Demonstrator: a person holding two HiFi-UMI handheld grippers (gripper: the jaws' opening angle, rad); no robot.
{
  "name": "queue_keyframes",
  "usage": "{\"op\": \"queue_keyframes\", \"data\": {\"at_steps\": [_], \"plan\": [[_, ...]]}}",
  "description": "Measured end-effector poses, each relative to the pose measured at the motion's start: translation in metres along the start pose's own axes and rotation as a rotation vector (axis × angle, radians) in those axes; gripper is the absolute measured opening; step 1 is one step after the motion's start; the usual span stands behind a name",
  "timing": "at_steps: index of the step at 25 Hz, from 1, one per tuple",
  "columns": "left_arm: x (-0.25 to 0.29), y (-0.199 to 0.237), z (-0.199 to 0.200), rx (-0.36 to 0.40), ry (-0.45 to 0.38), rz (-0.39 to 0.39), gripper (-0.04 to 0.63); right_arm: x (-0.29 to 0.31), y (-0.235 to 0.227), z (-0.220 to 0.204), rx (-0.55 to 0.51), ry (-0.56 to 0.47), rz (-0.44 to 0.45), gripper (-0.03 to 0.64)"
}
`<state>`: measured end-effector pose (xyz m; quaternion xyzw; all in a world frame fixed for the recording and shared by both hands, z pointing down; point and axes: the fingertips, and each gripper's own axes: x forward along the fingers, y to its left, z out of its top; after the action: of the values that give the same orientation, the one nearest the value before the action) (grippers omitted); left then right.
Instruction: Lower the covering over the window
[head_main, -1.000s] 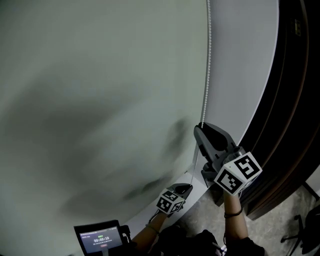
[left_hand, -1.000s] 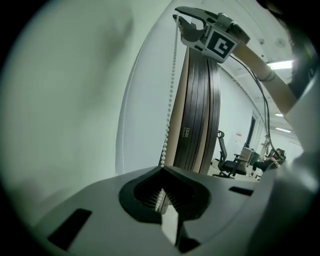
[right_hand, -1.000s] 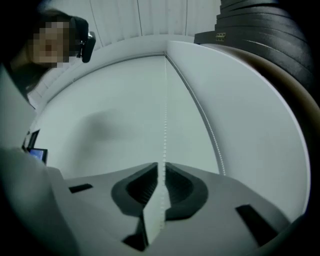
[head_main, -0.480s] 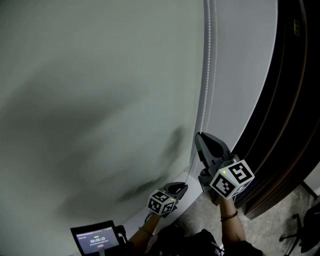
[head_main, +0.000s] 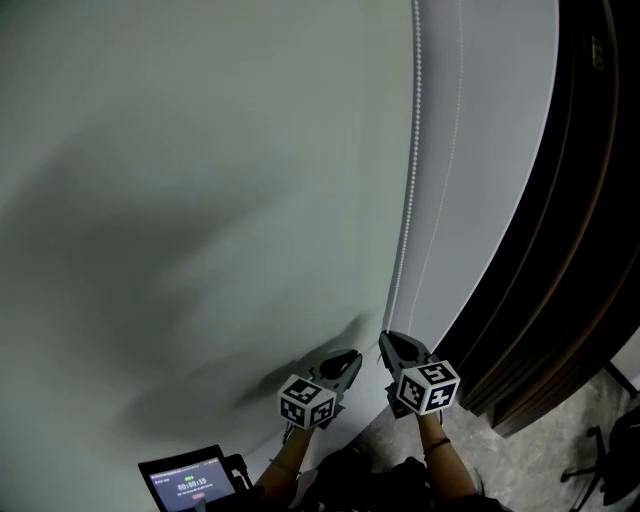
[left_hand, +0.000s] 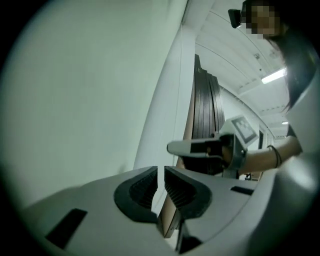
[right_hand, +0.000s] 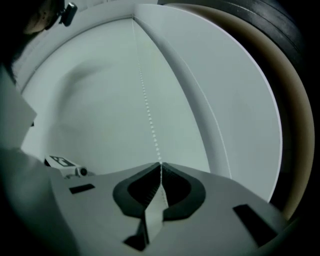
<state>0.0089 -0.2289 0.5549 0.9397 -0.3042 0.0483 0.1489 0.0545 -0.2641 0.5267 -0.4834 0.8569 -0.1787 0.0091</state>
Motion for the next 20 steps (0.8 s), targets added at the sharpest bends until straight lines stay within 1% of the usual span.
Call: {"op": "queue_keyframes", "data": {"at_steps": [3, 6, 8, 10, 14, 16, 17, 18, 20], "plan": [[-0.010, -0.008, 0.002, -0.004, -0.016, 0.017, 0.028, -0.004, -0.012, -0.048, -0.015, 0.116, -0.060, 0.015], [-0.013, -0.004, 0.005, -0.004, -0.027, 0.007, 0.028, 0.003, -0.025, -0.100, -0.017, 0.250, -0.111, 0.015], [-0.012, -0.006, 0.007, -0.003, -0.023, 0.002, 0.028, -0.002, -0.033, -0.120, 0.021, 0.284, -0.133, 0.015], [-0.011, -0.012, 0.009, -0.002, -0.017, 0.004, 0.028, -0.009, -0.039, -0.120, 0.058, 0.278, -0.148, 0.015], [-0.010, -0.021, 0.012, -0.009, -0.013, 0.003, 0.028, -0.019, -0.040, -0.105, 0.039, 0.244, -0.147, 0.017], [-0.009, -0.027, 0.013, -0.011, -0.010, -0.002, 0.028, -0.027, -0.039, -0.097, 0.077, 0.206, -0.145, 0.018], [-0.010, -0.028, 0.013, -0.011, -0.010, -0.004, 0.028, -0.031, -0.036, -0.095, 0.100, 0.185, -0.141, 0.024], [-0.012, -0.029, 0.012, -0.012, -0.012, -0.005, 0.028, -0.034, -0.033, -0.092, 0.118, 0.166, -0.136, 0.051], [-0.015, -0.030, 0.010, -0.016, -0.017, -0.008, 0.028, -0.041, -0.026, -0.085, 0.129, 0.126, -0.136, 0.078]]}}
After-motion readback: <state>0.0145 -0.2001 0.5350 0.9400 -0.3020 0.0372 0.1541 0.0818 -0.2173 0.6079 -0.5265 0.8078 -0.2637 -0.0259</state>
